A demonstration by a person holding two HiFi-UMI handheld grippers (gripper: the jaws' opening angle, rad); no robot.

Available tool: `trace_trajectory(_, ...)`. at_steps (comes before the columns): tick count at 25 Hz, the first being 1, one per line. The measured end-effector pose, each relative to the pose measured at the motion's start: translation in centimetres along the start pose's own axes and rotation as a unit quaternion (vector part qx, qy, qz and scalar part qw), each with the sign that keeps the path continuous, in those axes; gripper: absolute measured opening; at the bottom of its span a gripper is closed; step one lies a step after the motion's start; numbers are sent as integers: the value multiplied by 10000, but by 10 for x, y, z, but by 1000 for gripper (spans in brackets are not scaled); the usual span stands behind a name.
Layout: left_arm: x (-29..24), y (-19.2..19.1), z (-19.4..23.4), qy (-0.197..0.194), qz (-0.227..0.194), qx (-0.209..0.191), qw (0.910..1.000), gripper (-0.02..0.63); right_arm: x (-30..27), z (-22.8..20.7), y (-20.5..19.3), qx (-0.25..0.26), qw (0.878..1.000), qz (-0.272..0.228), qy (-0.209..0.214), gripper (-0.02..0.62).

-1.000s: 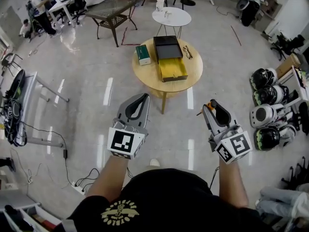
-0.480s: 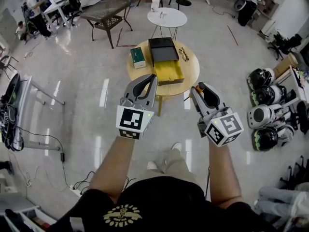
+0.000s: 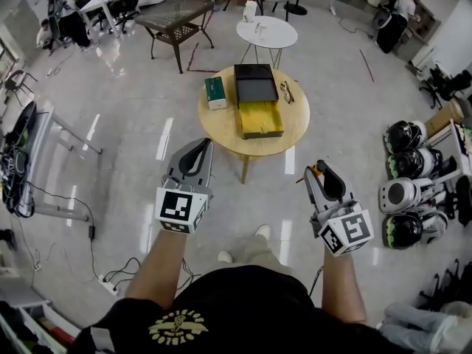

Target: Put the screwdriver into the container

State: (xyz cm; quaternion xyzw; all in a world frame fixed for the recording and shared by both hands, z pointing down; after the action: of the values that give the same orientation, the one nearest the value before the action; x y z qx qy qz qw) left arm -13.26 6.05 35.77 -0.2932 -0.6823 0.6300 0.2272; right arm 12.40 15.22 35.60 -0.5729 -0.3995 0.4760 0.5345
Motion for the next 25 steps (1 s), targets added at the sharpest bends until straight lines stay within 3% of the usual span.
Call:
trace_trajectory(6,-19,-5,-1,33,69,131,9999,18,-16,-23,10,87,9998,-19,154,137)
trace_trajectory(18,-77,-8,-1,-32,186,26,9998,18,-68,-52,7,-6,9989,-26,471,137)
trace_trajectory(25,-103,-12,0,84,326,114,9994,18,-93,-60,5,-80,9963,9,854,137)
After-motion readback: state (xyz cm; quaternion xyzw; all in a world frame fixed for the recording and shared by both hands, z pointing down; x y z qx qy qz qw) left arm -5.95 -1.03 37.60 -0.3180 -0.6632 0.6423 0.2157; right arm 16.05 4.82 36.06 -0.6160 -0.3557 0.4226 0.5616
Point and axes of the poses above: the fingertips, and each gripper's own axes: x backward along the fingers, z to its left, y out of its top, the point moved 4 cm from there along x, backward along the fingers, and after that the axes turned 10 degrees about -y, right-handed, at the moved point
